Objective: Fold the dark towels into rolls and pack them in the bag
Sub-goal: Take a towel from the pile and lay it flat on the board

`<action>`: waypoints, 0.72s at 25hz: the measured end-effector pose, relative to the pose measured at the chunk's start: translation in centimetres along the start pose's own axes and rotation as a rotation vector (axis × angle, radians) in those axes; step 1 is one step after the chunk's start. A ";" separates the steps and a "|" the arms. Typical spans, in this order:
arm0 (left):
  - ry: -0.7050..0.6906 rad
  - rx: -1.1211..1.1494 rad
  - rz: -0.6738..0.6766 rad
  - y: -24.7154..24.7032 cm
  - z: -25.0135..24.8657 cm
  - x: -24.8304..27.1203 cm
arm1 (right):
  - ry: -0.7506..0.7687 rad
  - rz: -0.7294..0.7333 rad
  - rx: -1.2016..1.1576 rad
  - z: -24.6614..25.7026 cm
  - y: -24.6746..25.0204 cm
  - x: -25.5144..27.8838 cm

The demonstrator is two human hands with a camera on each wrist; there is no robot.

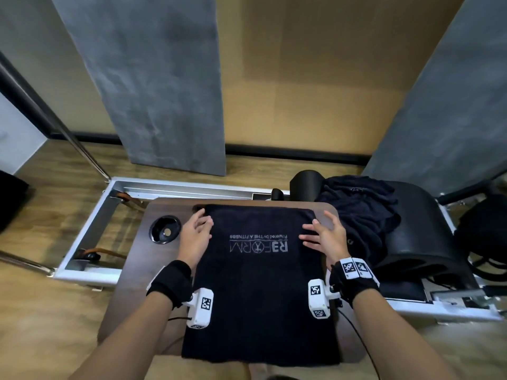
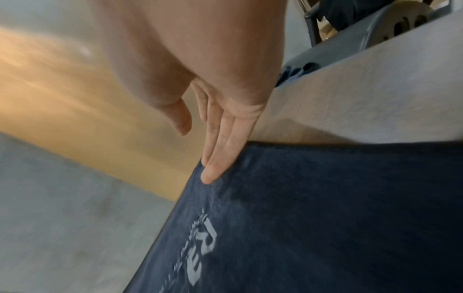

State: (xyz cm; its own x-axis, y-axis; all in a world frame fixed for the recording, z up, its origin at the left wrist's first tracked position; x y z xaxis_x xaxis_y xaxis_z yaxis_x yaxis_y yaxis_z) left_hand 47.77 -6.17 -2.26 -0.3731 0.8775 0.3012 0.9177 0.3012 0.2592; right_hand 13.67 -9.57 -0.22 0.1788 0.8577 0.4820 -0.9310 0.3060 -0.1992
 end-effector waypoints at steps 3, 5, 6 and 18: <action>-0.091 -0.168 0.014 1.1 0.8 3.6 | 0.013 0.027 0.123 -1.2 0.7 3.7; -0.159 -0.315 0.041 2.1 1.9 6.5 | 0.004 0.065 0.236 -2.5 1.4 6.8; -0.188 -0.386 0.046 2.5 2.6 7.9 | 0.006 0.074 0.291 -3.3 1.9 8.2; -0.149 -0.883 0.139 6.0 9.7 18.8 | 0.100 -0.151 1.010 -10.9 10.1 18.4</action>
State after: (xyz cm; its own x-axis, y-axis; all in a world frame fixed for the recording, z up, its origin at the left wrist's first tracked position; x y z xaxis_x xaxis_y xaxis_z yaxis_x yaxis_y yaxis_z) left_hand 47.57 15.70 -3.94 -0.1885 0.9423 0.2765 0.4914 -0.1532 0.8574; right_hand 11.05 13.76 -2.66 0.2991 0.8838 0.3598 -0.7219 -0.0371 0.6910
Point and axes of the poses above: each hand's wrist, its own x-axis away from the middle knuckle, its own y-axis out of the back of the hand, z = x × y, the point moved 1 cm from there along -x, towards the middle knuckle, and after that the axes turned 9 degrees about -x, right-handed, at the moved point
